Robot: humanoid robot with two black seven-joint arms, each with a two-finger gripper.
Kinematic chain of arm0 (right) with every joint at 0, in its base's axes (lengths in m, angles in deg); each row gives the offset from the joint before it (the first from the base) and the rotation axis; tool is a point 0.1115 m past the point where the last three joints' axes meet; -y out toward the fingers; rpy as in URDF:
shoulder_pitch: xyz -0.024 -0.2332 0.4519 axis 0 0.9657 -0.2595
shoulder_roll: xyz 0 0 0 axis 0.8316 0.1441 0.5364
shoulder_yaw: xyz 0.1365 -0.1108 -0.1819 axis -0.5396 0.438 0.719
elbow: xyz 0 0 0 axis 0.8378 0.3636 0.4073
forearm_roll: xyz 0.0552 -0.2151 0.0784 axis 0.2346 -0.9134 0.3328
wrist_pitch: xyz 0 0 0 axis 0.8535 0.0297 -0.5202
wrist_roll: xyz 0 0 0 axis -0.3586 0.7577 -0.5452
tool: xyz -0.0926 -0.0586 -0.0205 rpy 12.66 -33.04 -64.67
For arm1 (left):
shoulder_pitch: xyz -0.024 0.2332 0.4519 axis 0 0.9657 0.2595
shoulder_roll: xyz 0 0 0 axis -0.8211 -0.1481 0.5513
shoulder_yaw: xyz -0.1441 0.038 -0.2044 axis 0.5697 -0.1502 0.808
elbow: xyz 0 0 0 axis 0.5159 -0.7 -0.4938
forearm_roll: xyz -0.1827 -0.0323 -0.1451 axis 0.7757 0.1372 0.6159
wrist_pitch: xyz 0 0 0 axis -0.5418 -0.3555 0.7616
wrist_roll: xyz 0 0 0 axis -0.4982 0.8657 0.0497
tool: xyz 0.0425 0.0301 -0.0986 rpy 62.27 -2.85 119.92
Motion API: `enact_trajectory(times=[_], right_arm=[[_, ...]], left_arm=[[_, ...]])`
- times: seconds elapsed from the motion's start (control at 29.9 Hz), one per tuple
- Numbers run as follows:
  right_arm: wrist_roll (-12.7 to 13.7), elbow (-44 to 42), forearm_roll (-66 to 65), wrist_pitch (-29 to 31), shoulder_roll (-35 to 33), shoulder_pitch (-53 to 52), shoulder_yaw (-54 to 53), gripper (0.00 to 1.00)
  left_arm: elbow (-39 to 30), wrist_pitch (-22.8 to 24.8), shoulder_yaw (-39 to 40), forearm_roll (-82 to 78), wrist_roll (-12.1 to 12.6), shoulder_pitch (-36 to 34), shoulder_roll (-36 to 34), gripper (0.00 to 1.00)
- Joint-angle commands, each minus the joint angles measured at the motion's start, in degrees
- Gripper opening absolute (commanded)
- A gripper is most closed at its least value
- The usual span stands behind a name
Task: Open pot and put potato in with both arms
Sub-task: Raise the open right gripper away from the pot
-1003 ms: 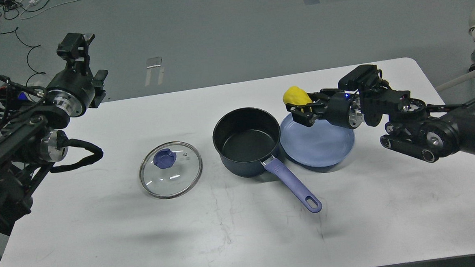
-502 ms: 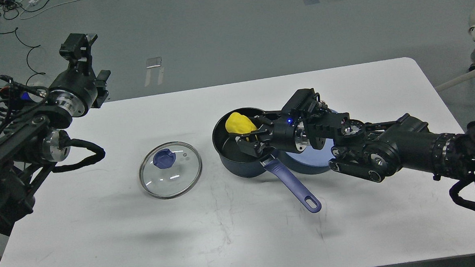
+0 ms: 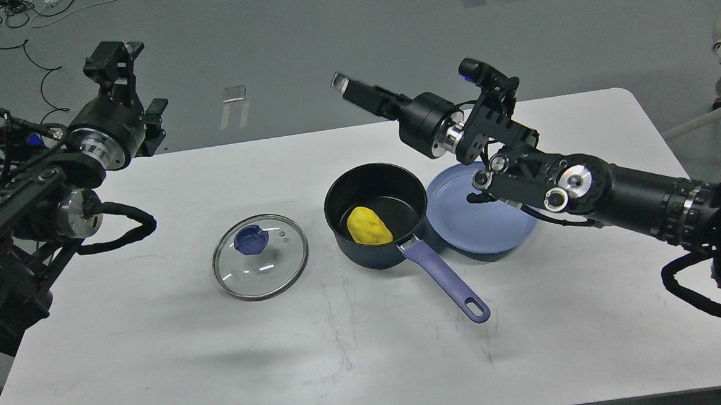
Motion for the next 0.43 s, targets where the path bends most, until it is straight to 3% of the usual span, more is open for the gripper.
enact_trajectory(times=[0.0, 0.1, 0.2, 0.4], right_arm=[[2.6, 6.2, 20.4, 8.5, -6.7, 0.4, -8.1, 1.00], [3.7, 6.6, 30.3, 15.8, -9.8, 2.5, -14.1, 1.00], [4.5, 5.4, 32.4, 19.2, -11.0, 4.7, -18.2, 1.00], [4.1, 4.8, 32.4, 20.7, -11.3, 9.8, -20.5, 1.00]], left_arm=[[-1.4, 0.0, 3.9, 2.1, -0.3, 2.2, 1.3, 0.98], [-3.1, 0.5, 8.8, 2.6, -0.6, 5.4, 3.4, 0.98], [-5.1, 2.4, 11.1, 2.6, -0.6, 7.7, 4.3, 0.98], [-7.3, 3.5, 11.4, 2.6, -0.8, 10.2, 4.4, 0.98]])
